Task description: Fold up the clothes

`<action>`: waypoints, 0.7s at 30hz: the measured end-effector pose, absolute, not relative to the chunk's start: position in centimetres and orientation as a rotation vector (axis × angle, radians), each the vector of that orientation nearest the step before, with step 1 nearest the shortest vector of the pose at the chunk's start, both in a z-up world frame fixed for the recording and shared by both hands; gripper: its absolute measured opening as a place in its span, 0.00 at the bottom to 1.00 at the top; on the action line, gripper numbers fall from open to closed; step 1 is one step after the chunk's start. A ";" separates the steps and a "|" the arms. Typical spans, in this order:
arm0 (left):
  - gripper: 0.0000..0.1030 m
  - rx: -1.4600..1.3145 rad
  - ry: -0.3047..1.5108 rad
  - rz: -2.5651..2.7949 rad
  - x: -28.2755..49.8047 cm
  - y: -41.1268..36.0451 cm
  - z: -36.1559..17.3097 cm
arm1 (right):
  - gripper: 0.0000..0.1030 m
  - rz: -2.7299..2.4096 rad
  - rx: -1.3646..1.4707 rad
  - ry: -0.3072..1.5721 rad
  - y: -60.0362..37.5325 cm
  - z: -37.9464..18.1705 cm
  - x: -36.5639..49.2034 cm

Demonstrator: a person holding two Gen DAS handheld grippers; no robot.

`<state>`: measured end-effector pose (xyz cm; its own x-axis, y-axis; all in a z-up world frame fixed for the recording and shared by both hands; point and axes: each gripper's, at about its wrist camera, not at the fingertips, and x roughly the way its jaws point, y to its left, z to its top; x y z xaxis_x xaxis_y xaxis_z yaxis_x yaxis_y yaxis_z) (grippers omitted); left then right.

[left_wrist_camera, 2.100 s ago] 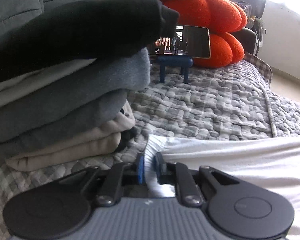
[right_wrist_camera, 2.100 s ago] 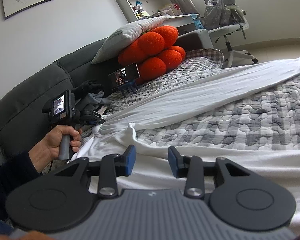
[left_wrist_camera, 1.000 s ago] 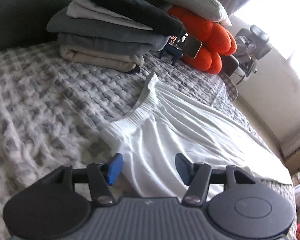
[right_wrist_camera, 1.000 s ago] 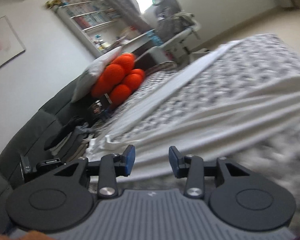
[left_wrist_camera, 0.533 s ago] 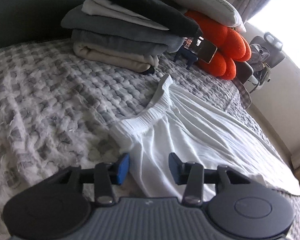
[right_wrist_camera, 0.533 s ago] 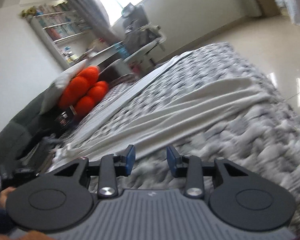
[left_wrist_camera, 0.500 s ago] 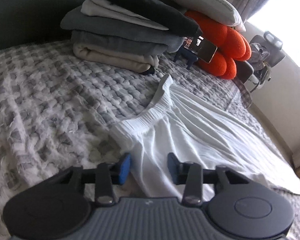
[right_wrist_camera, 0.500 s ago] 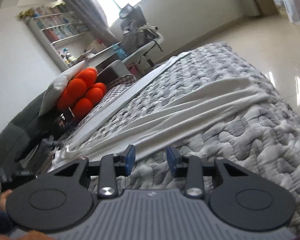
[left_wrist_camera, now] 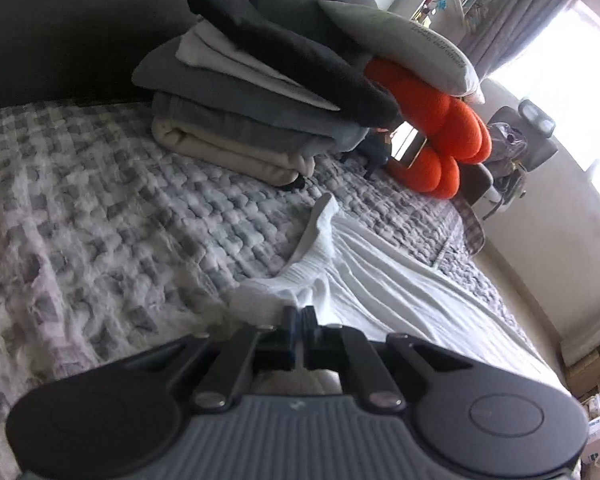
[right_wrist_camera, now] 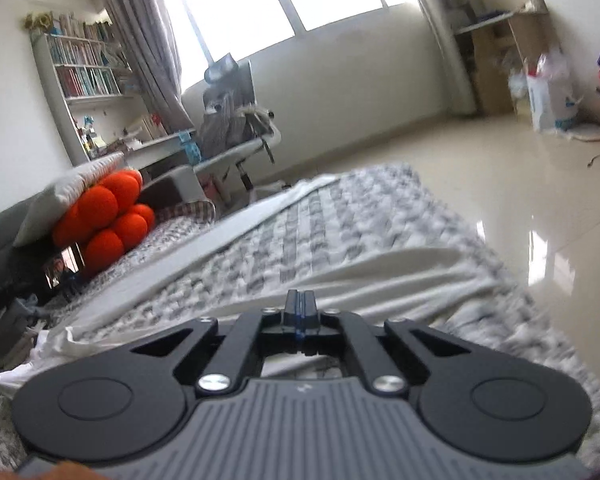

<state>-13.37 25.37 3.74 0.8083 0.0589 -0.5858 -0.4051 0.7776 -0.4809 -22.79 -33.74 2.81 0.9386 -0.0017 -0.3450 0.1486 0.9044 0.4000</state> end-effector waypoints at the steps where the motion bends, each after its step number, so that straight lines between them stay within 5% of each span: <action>1: 0.02 -0.639 0.581 0.264 -13.5 25.4 3.8 | 0.00 -0.078 0.439 0.370 -33.8 2.8 -22.7; 3: 0.02 -0.642 0.577 0.258 -13.7 25.4 3.9 | 0.10 -0.095 0.486 0.435 -34.3 2.0 -22.6; 21: 0.02 -0.564 0.567 0.243 -13.5 25.0 4.1 | 0.10 -0.258 0.703 0.478 -36.8 1.1 -20.0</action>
<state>-13.54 24.95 4.09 0.8203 0.0649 -0.5683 -0.3669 0.8219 -0.4358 -20.02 -36.77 1.07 0.8619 -0.0676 -0.5025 0.3823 0.7376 0.5565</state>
